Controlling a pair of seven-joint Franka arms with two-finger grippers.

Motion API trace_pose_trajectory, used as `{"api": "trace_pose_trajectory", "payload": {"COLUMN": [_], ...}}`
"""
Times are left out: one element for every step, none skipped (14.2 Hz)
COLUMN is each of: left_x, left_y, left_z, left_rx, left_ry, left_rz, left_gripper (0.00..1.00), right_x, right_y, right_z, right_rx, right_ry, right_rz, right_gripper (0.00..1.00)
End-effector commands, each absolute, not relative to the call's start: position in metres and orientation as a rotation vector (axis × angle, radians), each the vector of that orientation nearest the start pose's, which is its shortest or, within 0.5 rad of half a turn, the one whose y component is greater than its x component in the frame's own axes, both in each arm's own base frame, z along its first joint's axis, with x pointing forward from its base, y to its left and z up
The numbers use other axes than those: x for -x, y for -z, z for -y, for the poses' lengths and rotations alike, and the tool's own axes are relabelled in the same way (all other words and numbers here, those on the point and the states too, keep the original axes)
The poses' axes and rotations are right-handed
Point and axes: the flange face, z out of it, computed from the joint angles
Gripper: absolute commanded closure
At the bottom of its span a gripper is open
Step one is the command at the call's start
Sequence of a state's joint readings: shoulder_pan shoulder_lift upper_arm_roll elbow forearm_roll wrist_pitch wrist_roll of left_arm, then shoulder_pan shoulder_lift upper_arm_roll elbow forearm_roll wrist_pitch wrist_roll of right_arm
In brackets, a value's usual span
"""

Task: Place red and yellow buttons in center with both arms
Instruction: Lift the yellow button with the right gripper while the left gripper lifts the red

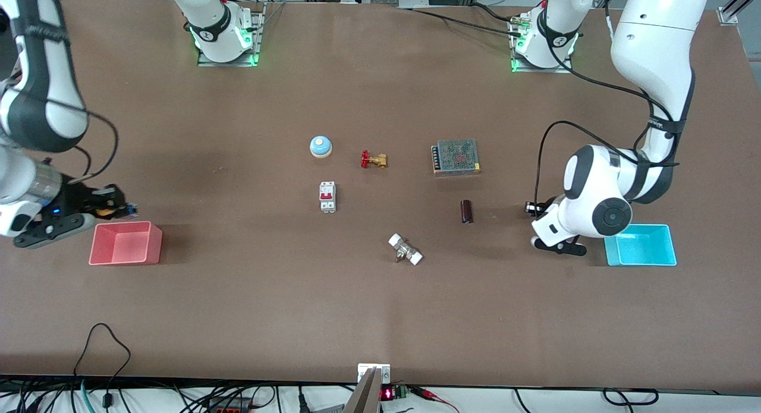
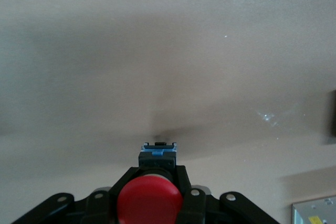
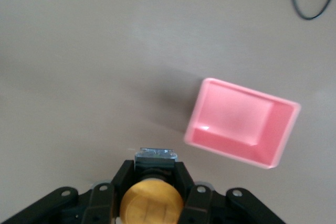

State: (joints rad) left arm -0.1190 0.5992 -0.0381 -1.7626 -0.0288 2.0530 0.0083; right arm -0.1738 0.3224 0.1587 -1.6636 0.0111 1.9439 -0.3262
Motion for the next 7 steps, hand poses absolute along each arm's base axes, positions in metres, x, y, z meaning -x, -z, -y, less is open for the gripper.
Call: {"api": "trace_pose_trajectory", "payload": {"left_x": [-0.602,-0.602,-0.602,-0.601,-0.601,-0.601,-0.601], "left_y": [-0.200,-0.199,-0.198,-0.197,-0.196,-0.196,-0.196], "left_z": [0.099,0.099,0.096,0.095,0.096,0.096,0.096], "left_rx": [3.141,3.143,3.144,3.144,3.143,3.143,3.143], "left_ry": [-0.453,-0.444,-0.446,-0.448,-0.451,-0.451,-0.451], "left_rz": [-0.206,-0.206,-0.204,-0.203,-0.206,-0.206,-0.206], "left_gripper": [0.90,0.89,0.89,0.88,0.88,0.88,0.87], "right_x": [-0.634,-0.632,-0.627,-0.623,-0.617,-0.613,-0.608], "right_y": [-0.397,-0.384,-0.366,-0.349,-0.332,-0.320,-0.309], "right_z": [-0.047,-0.067,-0.083,-0.095,-0.105,-0.112,-0.121], "right_rx": [3.056,3.061,3.073,3.092,3.095,3.094,3.092], "right_ry": [-0.097,-0.080,-0.069,-0.035,-0.007,-0.007,-0.004], "right_rz": [0.284,0.243,0.200,0.210,0.199,0.189,0.185], "right_gripper": [0.71,0.71,0.71,0.71,0.71,0.71,0.71]}}
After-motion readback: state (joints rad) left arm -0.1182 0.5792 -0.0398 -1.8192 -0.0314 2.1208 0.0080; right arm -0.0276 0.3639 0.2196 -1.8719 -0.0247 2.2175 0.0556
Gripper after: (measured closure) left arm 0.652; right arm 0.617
